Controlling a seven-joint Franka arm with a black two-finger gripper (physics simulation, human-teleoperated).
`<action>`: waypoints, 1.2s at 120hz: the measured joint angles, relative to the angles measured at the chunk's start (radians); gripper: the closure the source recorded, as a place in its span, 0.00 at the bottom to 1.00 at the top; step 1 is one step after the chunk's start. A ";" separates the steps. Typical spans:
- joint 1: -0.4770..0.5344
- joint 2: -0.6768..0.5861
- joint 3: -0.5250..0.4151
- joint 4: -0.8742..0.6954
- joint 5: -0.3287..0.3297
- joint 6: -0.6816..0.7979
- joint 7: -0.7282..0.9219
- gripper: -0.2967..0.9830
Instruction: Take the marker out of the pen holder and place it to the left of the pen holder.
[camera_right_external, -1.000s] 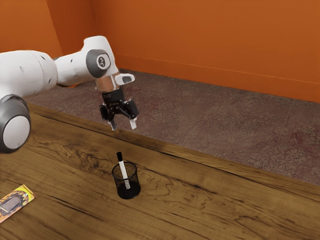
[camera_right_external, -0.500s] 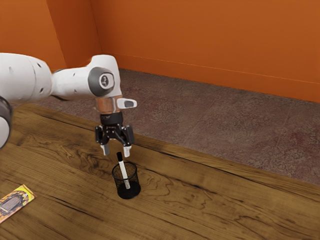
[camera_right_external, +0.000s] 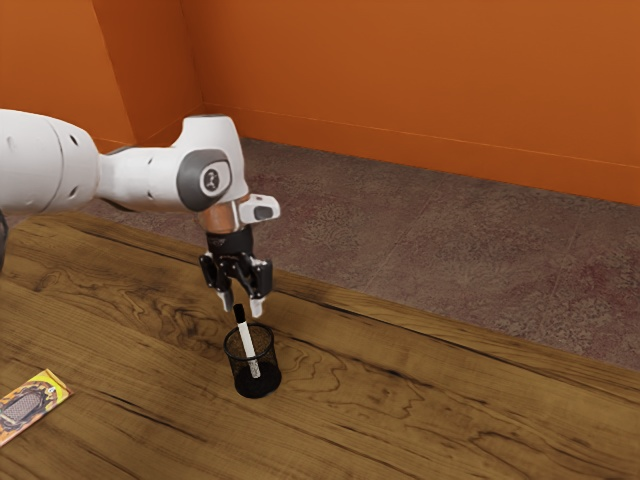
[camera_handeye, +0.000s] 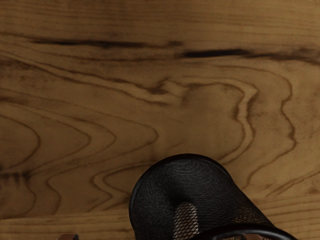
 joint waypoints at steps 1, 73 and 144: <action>0.000 0.000 0.000 0.000 0.000 0.001 0.000 0.48; -0.007 -0.083 0.000 -0.120 -0.050 0.091 -0.007 0.71; -0.008 -0.119 -0.001 -0.173 -0.073 0.121 -0.010 0.76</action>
